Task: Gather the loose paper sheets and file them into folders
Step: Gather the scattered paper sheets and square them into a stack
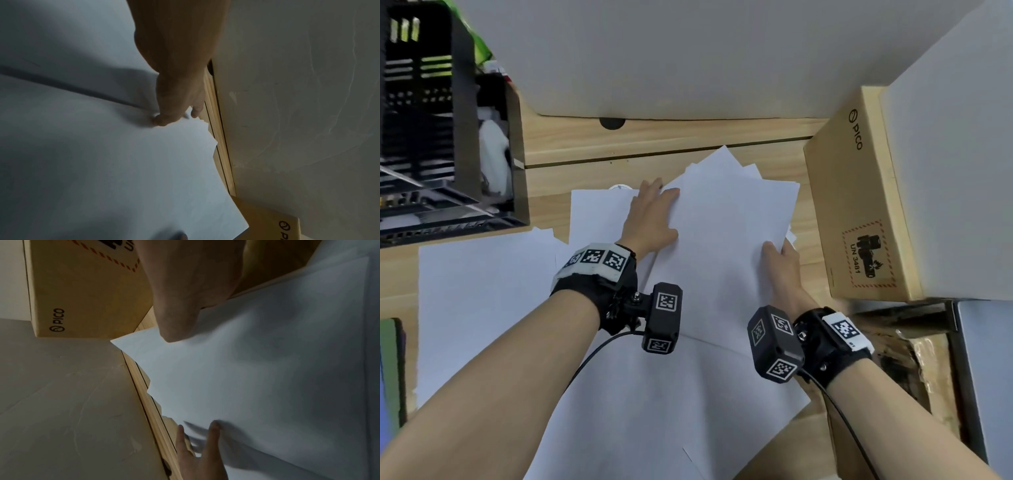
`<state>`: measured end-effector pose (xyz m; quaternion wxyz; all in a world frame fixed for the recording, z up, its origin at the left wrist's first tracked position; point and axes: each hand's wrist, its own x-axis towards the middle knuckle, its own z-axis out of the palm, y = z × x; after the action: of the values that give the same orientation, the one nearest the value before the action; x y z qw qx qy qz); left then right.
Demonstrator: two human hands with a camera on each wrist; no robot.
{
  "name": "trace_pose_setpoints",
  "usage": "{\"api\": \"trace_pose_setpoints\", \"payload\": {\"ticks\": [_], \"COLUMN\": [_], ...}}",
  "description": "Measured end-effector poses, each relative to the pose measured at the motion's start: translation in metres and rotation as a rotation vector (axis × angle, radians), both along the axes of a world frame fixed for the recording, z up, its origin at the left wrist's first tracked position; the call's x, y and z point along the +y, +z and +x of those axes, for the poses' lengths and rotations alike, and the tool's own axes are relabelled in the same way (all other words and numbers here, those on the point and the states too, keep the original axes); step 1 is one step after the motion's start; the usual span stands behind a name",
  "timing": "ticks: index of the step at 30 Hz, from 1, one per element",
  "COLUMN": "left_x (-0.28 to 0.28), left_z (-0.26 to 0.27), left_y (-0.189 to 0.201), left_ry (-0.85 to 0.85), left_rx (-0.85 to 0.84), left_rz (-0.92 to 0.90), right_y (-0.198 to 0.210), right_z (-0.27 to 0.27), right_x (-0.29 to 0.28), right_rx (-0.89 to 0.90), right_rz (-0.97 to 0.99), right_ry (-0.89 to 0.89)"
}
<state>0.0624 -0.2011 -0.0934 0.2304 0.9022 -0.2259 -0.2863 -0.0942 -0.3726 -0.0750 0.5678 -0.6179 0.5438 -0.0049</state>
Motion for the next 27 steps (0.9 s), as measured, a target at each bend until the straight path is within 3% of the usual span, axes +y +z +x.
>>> {"api": "trace_pose_setpoints", "payload": {"ticks": [8,15,18,23,27], "left_x": [-0.004,-0.005,-0.003,0.005,0.010], "left_z": [-0.002,0.000,0.001,0.006,0.012], "left_y": [0.000,0.005,0.006,0.009,0.016], "left_ry": [-0.029,-0.022,0.005,0.107,0.165], "left_rx": [-0.180,-0.190,-0.105,0.133,0.248], "left_rz": [0.177,0.274,0.238,-0.063,-0.123], "right_y": [0.004,0.004,0.004,0.014,0.016], "right_z": [0.004,0.005,0.001,-0.004,-0.009], "right_x": [-0.001,0.002,0.000,-0.010,-0.025], "right_rx": [-0.055,-0.060,-0.061,-0.103,-0.094], "right_rz": [0.094,0.101,0.039,-0.044,-0.041], "right_ry": [0.001,0.099,0.094,-0.047,-0.116]}}
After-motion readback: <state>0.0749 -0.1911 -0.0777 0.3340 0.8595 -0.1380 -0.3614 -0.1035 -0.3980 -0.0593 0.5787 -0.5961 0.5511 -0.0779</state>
